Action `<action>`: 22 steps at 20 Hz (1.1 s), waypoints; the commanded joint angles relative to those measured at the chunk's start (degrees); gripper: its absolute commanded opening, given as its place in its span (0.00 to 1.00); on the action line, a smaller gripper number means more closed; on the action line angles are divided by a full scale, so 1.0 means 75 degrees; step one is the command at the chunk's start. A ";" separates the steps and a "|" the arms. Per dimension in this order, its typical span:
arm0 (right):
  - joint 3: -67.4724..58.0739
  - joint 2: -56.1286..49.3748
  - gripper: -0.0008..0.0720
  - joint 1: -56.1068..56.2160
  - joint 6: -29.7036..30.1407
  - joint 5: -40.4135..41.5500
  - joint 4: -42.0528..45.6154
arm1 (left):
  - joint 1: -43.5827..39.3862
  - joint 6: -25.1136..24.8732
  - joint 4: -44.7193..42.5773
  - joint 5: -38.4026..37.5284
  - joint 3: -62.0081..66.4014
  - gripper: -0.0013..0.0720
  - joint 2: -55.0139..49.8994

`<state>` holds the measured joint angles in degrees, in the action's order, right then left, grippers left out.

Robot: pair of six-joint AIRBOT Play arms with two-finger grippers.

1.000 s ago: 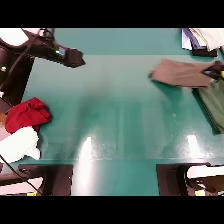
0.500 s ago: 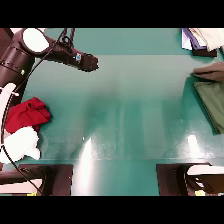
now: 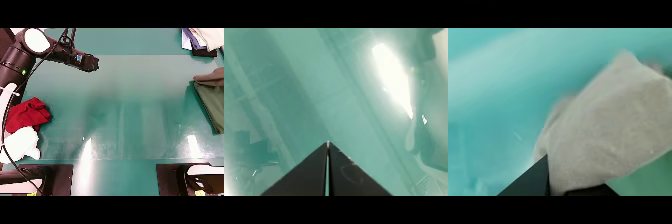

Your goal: Fold the shirts.

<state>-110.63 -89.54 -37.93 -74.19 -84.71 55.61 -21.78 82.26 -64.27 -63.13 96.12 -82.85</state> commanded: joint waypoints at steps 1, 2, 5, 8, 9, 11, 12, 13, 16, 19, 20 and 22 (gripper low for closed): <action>-0.0052 0.0038 0.04 -0.0006 -0.0924 -0.1113 0.1912 | 0.0000 -0.0029 -0.0003 -0.0073 0.0000 0.06 0.0000; -0.0052 0.0038 0.04 -0.0006 -0.1105 -0.1303 0.2430 | 0.0000 -0.0029 -0.0003 -0.0070 0.0000 0.06 -0.0003; -0.0052 0.0038 0.08 -0.0006 -0.1545 -0.1912 0.3567 | 0.0000 -0.0044 -0.0003 -0.0070 0.0000 0.06 -0.0003; -0.0050 0.0038 0.83 -0.0006 -0.1562 -0.2116 0.4264 | 0.0000 -0.0181 0.0000 -0.0079 0.0000 0.06 0.0000; -0.0050 0.0038 0.83 -0.0006 -0.1585 -0.2136 0.4366 | 0.0000 -0.0181 0.0000 -0.0082 0.0000 0.06 0.0000; -0.0052 0.0038 0.82 0.0009 -0.1769 -0.2162 0.4258 | 0.0000 -0.0178 0.0000 -0.0114 0.0000 0.06 0.0000; -0.0052 0.0038 0.82 0.0085 -0.1845 -0.2197 0.3960 | 0.0000 -0.0178 0.0003 -0.0108 0.0000 0.06 0.0000; -0.0052 0.0038 0.77 0.0189 -0.1851 -0.2244 0.3424 | 0.0000 -0.0178 0.0003 -0.0105 0.0000 0.06 0.0000; -0.0052 0.0041 0.49 0.0889 -0.1848 -0.2716 0.1390 | 0.0000 -0.0166 0.0015 -0.0122 0.0003 0.06 0.0000; -0.0052 0.0224 0.04 0.2119 -0.1737 -0.2687 0.0073 | 0.0000 -0.0166 0.0035 -0.0239 0.0003 0.06 0.0000; -0.0055 0.0300 0.04 0.2576 -0.1626 -0.2637 -0.0029 | 0.0000 -0.0166 0.0035 -0.0239 0.0003 0.06 0.0000; -0.0058 0.0440 0.04 0.3468 -0.1550 -0.2535 -0.0052 | 0.0000 -0.0166 0.0035 -0.0239 0.0003 0.06 0.0000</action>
<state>-111.00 -87.48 -20.23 -87.00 -104.05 60.53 -21.78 81.01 -64.07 -64.69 96.12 -82.85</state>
